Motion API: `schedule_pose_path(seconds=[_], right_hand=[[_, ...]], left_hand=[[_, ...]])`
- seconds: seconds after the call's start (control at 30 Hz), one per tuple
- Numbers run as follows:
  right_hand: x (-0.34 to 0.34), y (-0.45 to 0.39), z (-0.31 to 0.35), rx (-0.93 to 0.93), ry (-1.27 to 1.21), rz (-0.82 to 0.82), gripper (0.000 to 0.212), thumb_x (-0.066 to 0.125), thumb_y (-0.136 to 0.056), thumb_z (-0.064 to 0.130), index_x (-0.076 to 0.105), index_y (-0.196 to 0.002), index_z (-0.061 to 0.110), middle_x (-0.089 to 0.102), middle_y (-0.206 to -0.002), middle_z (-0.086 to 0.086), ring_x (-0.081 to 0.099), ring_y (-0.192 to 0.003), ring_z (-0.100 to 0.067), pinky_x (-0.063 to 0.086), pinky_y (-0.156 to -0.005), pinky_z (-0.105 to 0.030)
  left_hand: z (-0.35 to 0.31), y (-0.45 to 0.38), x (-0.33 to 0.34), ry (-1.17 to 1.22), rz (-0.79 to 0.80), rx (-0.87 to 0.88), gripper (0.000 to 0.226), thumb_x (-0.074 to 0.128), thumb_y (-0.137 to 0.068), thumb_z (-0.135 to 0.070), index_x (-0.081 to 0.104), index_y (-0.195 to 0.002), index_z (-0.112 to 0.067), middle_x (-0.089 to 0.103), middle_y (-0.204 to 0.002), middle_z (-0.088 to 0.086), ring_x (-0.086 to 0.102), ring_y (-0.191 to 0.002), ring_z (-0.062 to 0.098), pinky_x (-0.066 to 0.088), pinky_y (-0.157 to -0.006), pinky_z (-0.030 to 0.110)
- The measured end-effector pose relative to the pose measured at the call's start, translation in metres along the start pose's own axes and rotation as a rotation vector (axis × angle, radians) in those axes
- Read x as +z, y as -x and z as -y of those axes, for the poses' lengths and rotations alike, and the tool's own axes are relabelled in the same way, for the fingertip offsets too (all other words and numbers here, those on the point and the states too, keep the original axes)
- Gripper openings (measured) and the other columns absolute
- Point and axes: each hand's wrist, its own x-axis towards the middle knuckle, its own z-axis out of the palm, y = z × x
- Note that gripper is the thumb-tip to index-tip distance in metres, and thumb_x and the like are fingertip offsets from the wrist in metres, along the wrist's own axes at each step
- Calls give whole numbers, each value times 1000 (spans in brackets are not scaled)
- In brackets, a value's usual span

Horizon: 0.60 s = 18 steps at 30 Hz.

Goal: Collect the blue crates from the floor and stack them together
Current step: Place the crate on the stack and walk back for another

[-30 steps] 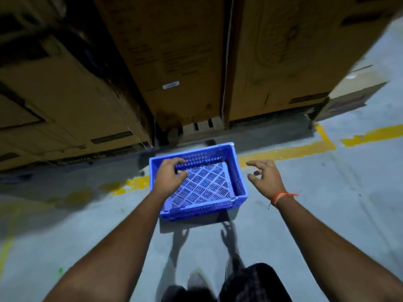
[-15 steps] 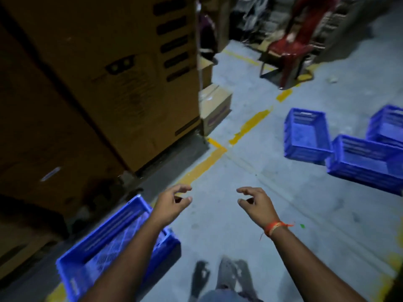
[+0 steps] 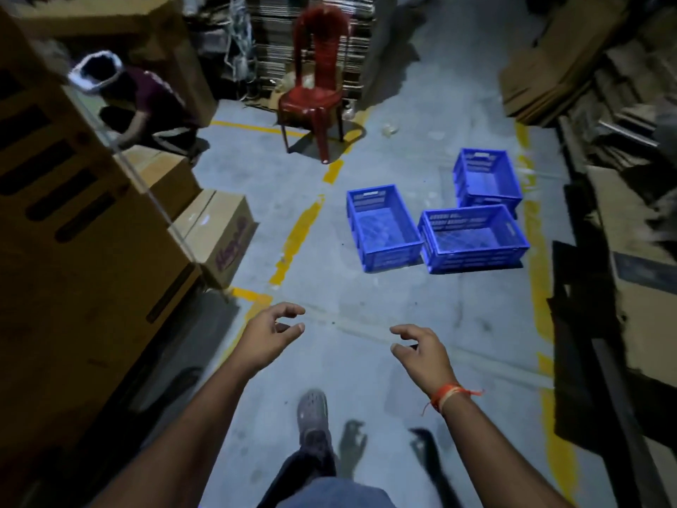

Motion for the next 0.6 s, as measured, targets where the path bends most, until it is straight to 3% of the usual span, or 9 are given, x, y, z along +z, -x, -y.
schedule_pose_path(seconds=[0.1, 0.23, 0.43, 0.6], right_hand=[[-14, -44, -11, 42, 2, -34, 29, 67, -83, 14, 70, -107, 29, 56, -112, 2, 64, -86, -6, 43, -77, -12], [-30, -124, -17, 105, 10, -71, 28, 67, -83, 14, 70, -107, 30, 58, -113, 0, 63, -90, -6, 47, -84, -22], [-64, -244, 1, 178, 53, -96, 30, 69, -81, 13, 72, -106, 29, 60, -109, -2, 65, -82, -8, 42, -74, -10], [-91, -329, 12, 224, -18, -224, 30, 69, -82, 11, 72, -109, 25, 61, -108, -2, 63, -81, -6, 43, -75, -15]], left_hand=[[-11, -65, 11, -19, 57, 20, 19, 72, -91, -22, 71, -108, -30, 63, -123, -1, 59, -58, 0, 46, -60, 18], [-24, -169, 17, -34, 96, 25, 20, 72, -90, -21, 71, -109, -30, 63, -122, -2, 63, -64, -1, 44, -58, 14], [-68, -315, 8, -89, 157, 21, 20, 72, -89, -21, 71, -106, -31, 64, -120, -4, 69, -73, 4, 49, -65, 20], [-114, -434, 19, -190, 280, 68, 19, 71, -89, -27, 70, -105, -35, 63, -121, -6, 70, -80, 6, 49, -63, 19]])
